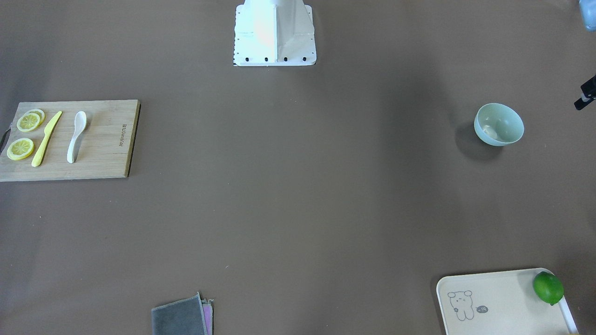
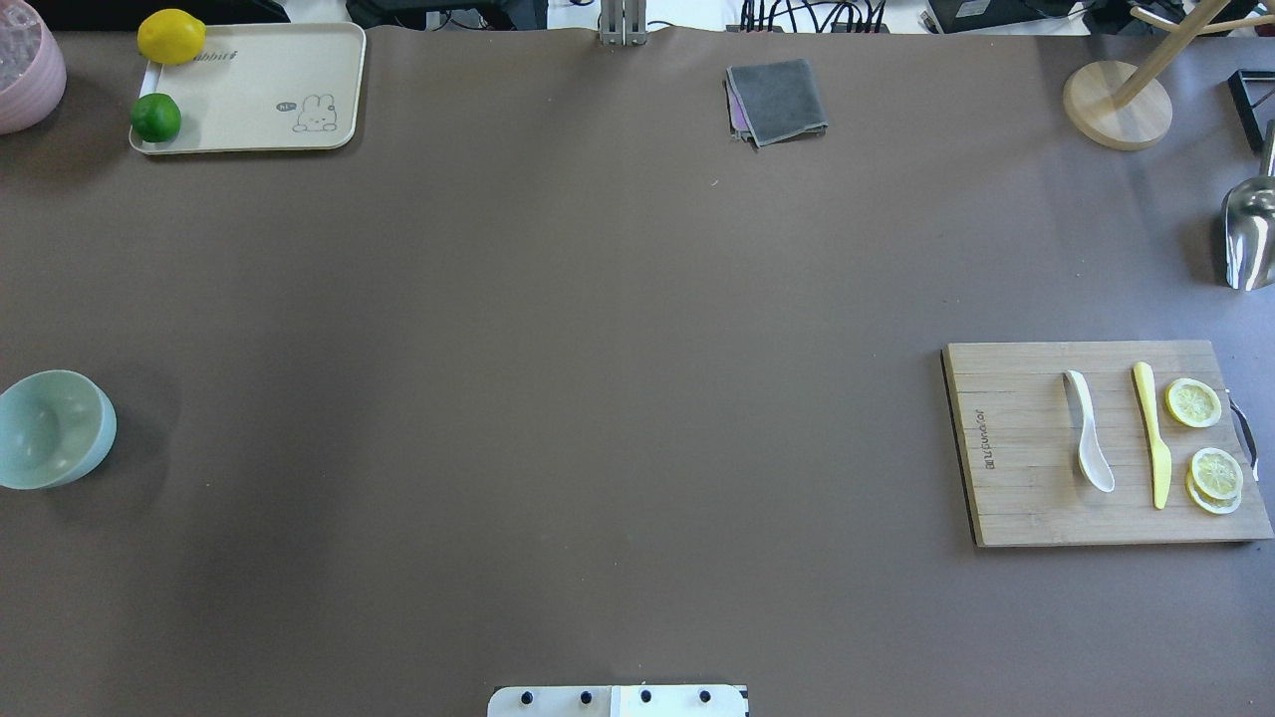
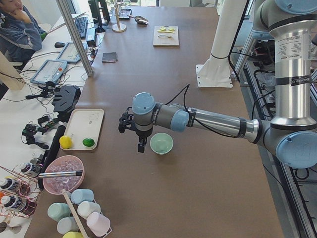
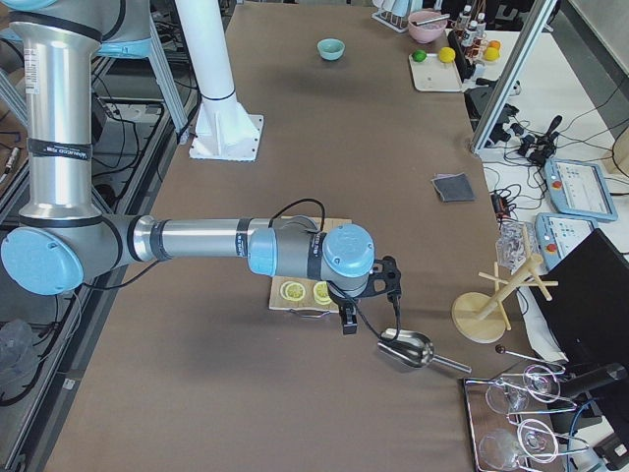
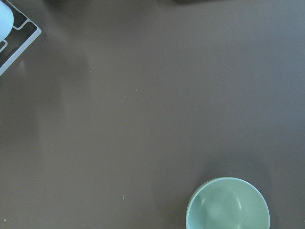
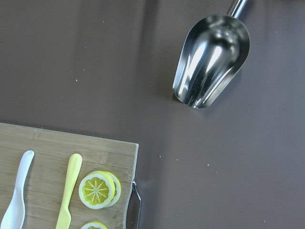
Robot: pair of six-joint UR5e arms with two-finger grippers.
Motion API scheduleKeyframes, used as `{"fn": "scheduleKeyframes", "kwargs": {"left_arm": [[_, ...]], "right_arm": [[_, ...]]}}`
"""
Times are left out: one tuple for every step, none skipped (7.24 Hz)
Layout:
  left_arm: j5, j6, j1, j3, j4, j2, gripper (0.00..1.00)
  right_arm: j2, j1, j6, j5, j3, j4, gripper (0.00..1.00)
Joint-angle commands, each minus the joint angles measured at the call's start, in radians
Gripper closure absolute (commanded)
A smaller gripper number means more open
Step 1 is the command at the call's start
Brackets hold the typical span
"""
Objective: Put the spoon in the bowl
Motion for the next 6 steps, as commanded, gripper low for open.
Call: {"fn": "scheduleKeyframes", "kwargs": {"left_arm": [[0.015,-0.041,0.067,0.002,-0.093,0.057,0.03],[0.016,-0.117,0.122,0.006,-0.138,0.061,0.04],[0.028,-0.139,0.159,0.037,-0.199,0.065,0.05],[0.03,-0.142,0.176,0.103,-0.286,0.068,0.05],[0.03,-0.145,0.18,0.151,-0.342,0.062,0.06],[0.032,-0.179,0.207,0.16,-0.347,0.058,0.07]], "right_arm": [[-0.008,-0.012,-0.007,0.009,0.003,0.001,0.0],[-0.017,-0.012,-0.004,0.032,0.003,0.001,0.0],[-0.023,-0.012,-0.002,0.034,0.005,0.001,0.0],[-0.026,-0.012,0.004,0.046,0.008,0.001,0.0],[-0.026,-0.012,0.004,0.047,0.006,0.001,0.0],[-0.026,-0.012,0.004,0.046,0.0,0.001,0.0]]}}
